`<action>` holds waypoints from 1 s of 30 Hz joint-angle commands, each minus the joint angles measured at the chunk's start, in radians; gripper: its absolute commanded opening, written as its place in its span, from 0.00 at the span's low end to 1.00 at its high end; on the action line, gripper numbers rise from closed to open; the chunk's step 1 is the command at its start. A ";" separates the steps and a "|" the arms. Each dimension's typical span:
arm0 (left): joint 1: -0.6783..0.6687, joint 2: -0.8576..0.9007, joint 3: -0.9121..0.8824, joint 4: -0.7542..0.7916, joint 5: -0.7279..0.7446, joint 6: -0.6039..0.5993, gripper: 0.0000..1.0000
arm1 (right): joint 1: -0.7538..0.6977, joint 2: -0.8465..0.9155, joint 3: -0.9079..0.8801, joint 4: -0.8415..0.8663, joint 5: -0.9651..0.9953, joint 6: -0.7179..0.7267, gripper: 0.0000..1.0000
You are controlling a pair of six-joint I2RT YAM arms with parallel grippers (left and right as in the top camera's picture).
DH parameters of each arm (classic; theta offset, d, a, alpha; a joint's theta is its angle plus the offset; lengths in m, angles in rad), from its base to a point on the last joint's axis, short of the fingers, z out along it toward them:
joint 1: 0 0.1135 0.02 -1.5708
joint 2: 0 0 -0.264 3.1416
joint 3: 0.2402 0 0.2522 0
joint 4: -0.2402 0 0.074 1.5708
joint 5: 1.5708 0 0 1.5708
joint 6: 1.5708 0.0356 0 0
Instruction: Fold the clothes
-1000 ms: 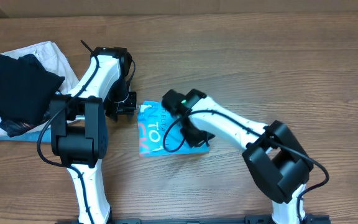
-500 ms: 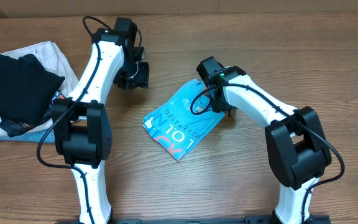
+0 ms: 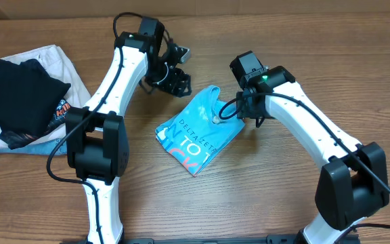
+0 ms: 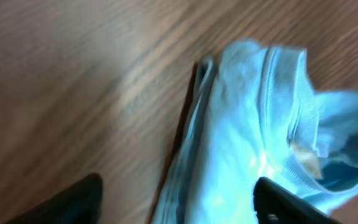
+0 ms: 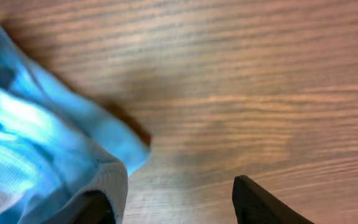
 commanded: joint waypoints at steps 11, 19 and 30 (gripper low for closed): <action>-0.072 0.010 0.021 0.052 0.039 0.201 0.86 | -0.003 -0.008 0.008 -0.024 -0.037 0.013 0.61; -0.072 0.075 0.020 0.083 0.037 0.208 0.89 | -0.003 -0.008 0.008 -0.037 -0.037 0.013 0.61; -0.090 0.222 0.021 0.099 0.105 0.193 0.85 | -0.003 -0.008 0.008 -0.037 -0.048 0.013 0.61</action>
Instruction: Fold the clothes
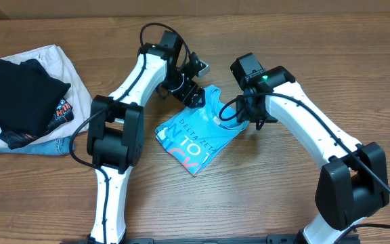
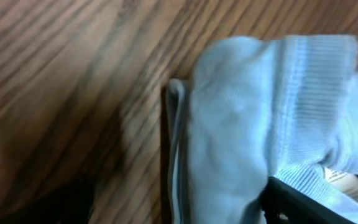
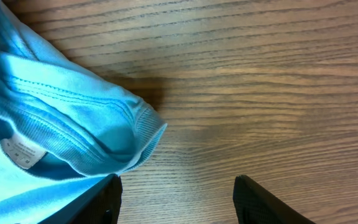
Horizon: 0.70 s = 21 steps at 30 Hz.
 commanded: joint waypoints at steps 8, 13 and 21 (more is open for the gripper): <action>-0.050 0.059 0.009 0.009 0.043 0.008 0.64 | -0.002 -0.008 0.008 0.000 -0.005 0.006 0.61; -0.056 0.059 0.009 0.009 0.043 0.008 0.48 | -0.002 -0.008 0.008 -0.001 -0.005 0.006 0.61; -0.060 0.059 0.009 0.010 0.042 0.008 0.04 | -0.002 -0.008 0.008 -0.007 -0.005 0.006 0.61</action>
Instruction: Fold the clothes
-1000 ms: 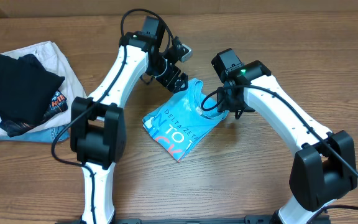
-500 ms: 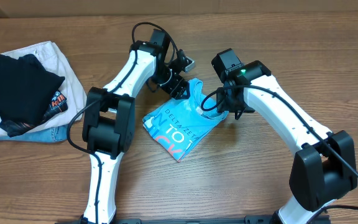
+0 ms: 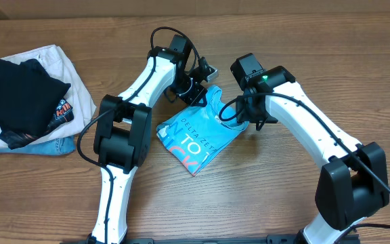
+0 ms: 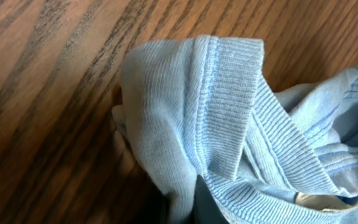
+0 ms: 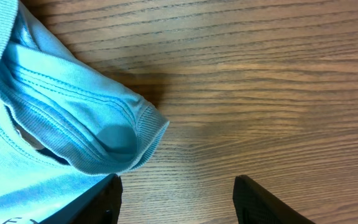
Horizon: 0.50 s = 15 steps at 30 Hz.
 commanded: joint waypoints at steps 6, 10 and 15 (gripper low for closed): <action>-0.005 0.026 0.015 -0.002 -0.017 0.011 0.04 | -0.002 -0.008 0.008 0.002 0.002 0.005 0.61; 0.042 0.016 0.076 -0.019 -0.216 -0.128 0.04 | -0.002 -0.008 0.008 0.002 0.007 0.005 0.61; 0.142 0.016 0.145 -0.067 -0.296 -0.388 0.04 | -0.002 -0.008 0.008 0.005 0.021 0.005 0.61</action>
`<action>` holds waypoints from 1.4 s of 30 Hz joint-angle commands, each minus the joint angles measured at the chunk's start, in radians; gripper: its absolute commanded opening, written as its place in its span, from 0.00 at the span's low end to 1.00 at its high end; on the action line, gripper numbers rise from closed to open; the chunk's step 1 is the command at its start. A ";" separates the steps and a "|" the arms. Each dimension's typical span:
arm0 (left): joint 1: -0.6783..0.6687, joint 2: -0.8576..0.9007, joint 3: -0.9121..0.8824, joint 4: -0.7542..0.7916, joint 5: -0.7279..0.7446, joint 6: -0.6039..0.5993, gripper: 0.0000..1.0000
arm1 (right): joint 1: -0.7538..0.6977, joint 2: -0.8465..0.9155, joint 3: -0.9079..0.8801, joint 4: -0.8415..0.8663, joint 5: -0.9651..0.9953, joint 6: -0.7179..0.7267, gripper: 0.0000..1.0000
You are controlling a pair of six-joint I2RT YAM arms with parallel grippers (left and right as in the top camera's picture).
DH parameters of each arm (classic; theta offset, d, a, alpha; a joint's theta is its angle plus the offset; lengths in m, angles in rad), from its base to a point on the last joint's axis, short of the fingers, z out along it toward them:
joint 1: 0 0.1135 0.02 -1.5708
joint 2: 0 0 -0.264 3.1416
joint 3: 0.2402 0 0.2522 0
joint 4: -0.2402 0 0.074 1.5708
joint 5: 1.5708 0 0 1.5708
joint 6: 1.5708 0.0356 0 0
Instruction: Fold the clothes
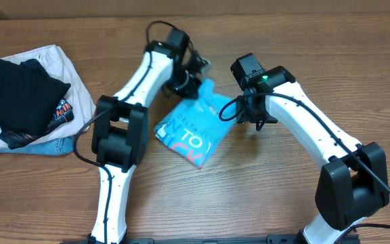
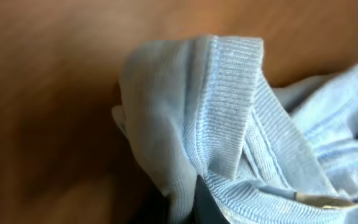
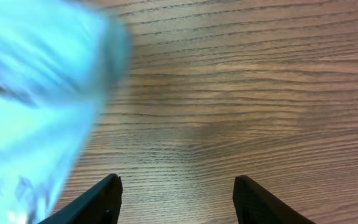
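The light blue printed T-shirt lies crumpled at mid-table. My left gripper is at the shirt's far end, shut on the ribbed collar, which fills the left wrist view. The dark jaws of the left gripper meet on the fabric at the bottom edge. My right gripper hovers just right of the shirt. In its wrist view the right gripper is open over bare wood, and the shirt is a blur at the left.
At the table's left edge is a pile of clothes: a black shirt on a white garment, with jeans underneath. The wooden table stretches out in front and to the right.
The left gripper, still shut on the collar, has shifted a little up and left, and the shirt has moved left with it. The shirt's sleeve has left the space ahead of the right fingers.
The left gripper was open beside the shirt's far edge. It then stood open at the collar, and later was shut on the collar. Now the shirt has been dragged left. The right gripper has stayed open beside the shirt's right side throughout.
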 commanded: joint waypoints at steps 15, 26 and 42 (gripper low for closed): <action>0.256 0.014 0.043 -0.203 -0.103 -0.535 0.38 | -0.002 -0.008 0.008 0.006 0.009 0.006 0.61; 0.255 0.014 0.039 -0.213 -0.225 -0.520 0.87 | -0.002 -0.008 0.008 0.009 0.010 0.005 0.61; 0.203 0.014 -0.130 0.048 0.128 -0.258 0.41 | -0.002 -0.008 0.008 0.009 0.010 0.005 0.61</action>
